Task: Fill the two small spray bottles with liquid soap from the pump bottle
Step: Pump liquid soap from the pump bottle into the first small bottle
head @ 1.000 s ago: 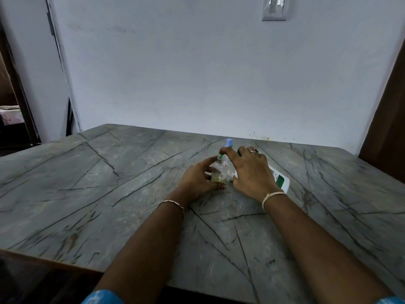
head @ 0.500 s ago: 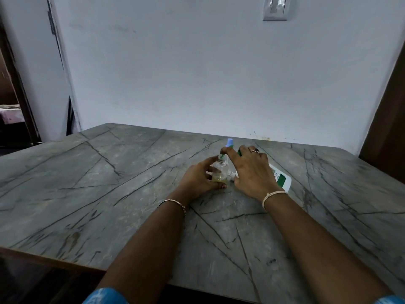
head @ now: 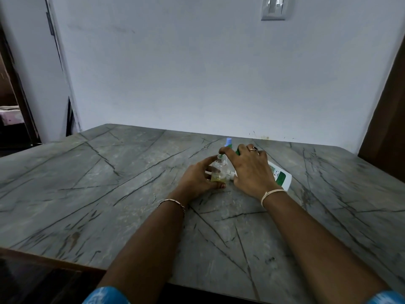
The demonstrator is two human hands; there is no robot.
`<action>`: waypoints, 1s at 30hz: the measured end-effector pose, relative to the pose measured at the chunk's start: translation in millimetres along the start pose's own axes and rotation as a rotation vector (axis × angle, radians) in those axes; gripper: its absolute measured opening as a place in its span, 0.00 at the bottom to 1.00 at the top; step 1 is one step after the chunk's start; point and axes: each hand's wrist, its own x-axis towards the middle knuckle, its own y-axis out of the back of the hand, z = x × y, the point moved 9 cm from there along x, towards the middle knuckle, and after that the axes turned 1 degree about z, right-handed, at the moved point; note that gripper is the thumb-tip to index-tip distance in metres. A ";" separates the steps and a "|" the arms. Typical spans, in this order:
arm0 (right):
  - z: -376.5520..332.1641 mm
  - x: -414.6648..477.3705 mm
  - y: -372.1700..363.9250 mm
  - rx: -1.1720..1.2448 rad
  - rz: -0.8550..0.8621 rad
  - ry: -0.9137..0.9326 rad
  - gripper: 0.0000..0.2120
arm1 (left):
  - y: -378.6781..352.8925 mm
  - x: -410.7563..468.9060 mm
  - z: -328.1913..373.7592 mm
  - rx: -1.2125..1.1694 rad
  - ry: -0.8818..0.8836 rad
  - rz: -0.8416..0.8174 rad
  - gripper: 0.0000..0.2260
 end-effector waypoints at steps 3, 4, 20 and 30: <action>-0.1 -2.4 0.3 0.005 0.002 0.005 0.35 | -0.9 0.9 -2.0 -0.017 0.006 0.005 0.41; 0.1 -4.0 0.8 0.008 0.004 0.007 0.35 | -1.0 0.9 -2.6 -0.015 0.010 0.006 0.41; 0.5 -4.1 -2.2 0.006 0.023 -0.003 0.35 | -0.4 -0.5 -1.6 0.019 -0.005 0.019 0.40; -1.3 -3.6 1.8 -0.016 0.009 -0.001 0.34 | 1.7 -3.1 7.3 0.140 -0.053 0.042 0.38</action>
